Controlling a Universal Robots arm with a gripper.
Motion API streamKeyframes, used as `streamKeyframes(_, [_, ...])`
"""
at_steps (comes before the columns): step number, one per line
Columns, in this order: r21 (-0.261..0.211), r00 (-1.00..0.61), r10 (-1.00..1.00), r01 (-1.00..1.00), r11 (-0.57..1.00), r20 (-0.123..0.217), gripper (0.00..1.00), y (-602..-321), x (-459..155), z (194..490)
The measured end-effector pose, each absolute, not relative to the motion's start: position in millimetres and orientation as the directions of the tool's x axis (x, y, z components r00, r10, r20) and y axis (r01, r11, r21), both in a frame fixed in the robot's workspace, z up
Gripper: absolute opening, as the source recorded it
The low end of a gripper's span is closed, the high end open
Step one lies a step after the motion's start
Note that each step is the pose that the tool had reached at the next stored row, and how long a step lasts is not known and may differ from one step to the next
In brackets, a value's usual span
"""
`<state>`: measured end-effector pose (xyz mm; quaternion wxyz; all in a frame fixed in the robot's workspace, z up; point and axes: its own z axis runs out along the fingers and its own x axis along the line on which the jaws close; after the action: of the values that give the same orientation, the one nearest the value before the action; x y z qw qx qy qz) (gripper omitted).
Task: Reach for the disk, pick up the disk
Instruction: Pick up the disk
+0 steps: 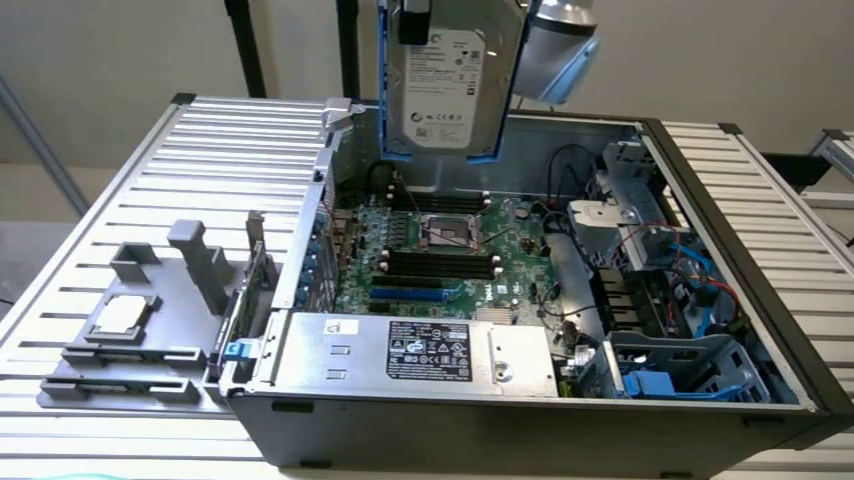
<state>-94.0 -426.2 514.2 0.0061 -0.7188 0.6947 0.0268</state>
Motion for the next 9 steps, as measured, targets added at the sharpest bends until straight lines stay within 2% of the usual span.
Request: streamKeyframes(9, [0.029,0.033,-0.998,-0.999,-0.035,-0.047,0.33,-447,-66,511])
